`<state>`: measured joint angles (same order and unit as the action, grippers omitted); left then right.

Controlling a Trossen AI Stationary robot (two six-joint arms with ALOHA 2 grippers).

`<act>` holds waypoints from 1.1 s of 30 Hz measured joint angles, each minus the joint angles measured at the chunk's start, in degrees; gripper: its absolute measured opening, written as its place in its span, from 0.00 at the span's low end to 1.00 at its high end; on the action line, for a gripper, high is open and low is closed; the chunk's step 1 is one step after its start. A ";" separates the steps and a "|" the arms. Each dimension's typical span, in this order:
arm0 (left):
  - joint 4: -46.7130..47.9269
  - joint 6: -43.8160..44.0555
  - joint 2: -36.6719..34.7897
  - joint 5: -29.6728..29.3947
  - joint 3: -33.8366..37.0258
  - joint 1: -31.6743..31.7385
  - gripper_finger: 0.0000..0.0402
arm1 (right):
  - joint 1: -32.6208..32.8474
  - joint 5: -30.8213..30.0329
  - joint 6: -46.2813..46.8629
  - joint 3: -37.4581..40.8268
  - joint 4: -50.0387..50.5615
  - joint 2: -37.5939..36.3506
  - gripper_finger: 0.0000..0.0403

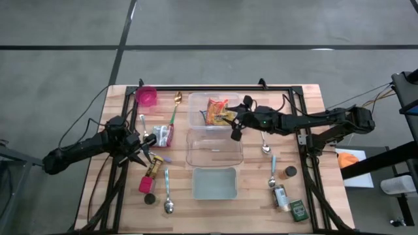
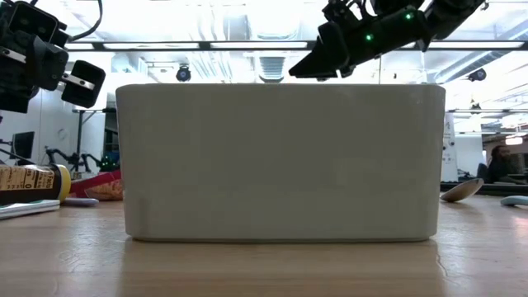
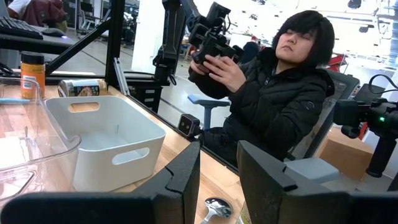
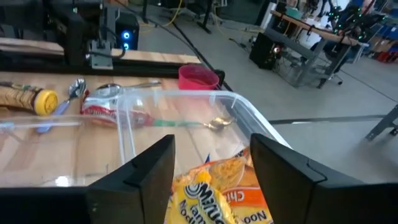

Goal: Pick & Place Food Item
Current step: Put the red noodle pack into the white bin

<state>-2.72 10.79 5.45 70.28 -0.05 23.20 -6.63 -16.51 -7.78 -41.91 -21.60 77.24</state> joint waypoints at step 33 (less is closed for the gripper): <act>0.02 0.02 0.02 0.02 -0.02 0.00 0.28 | 3.04 3.48 9.18 23.32 -0.20 -34.53 0.52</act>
<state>-2.70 10.81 5.48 70.30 -0.07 23.20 -3.60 -13.03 1.40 -18.58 -21.80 42.72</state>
